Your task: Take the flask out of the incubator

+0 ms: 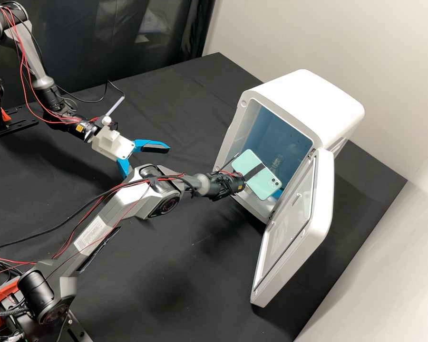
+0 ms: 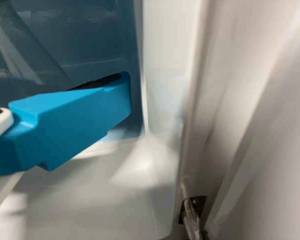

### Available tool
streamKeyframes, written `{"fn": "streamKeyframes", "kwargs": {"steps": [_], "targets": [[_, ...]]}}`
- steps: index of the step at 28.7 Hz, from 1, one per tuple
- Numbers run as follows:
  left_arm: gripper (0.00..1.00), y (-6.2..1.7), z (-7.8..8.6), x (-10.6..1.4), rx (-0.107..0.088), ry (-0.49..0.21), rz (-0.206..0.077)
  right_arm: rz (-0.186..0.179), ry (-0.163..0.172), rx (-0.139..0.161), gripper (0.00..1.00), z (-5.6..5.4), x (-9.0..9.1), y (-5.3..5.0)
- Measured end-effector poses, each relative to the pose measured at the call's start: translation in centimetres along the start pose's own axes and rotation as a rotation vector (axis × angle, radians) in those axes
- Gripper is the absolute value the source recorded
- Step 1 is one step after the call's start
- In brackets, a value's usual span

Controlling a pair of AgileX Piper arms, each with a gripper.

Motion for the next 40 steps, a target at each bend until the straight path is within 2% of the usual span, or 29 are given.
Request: {"fn": "streamKeyframes", "kwargs": {"steps": [3,11,17,21,22,40], "targets": [[1.0,0.0,0.0,0.0,0.0,0.0,0.0,0.001,0.006,-0.014,1.0,-0.1,-0.1,0.2],[1.0,0.0,0.0,0.0,0.0,0.0,0.0,0.005,0.009,-0.014,1.0,-0.3,-0.1,0.4],[1.0,0.0,0.0,0.0,0.0,0.0,0.0,0.03,0.034,-0.012,1.0,-1.5,-0.8,1.7],[1.0,0.06,0.0,0.0,0.0,0.0,0.002,0.038,0.042,-0.011,1.0,-1.9,-1.0,2.0],[1.0,0.06,0.0,0.0,0.0,0.0,0.002,0.039,0.043,-0.011,0.0,-1.9,-1.0,2.1],[1.0,0.06,0.0,0.0,0.0,0.0,0.002,0.039,0.043,-0.011,0.0,-1.9,-1.0,2.1]]}}
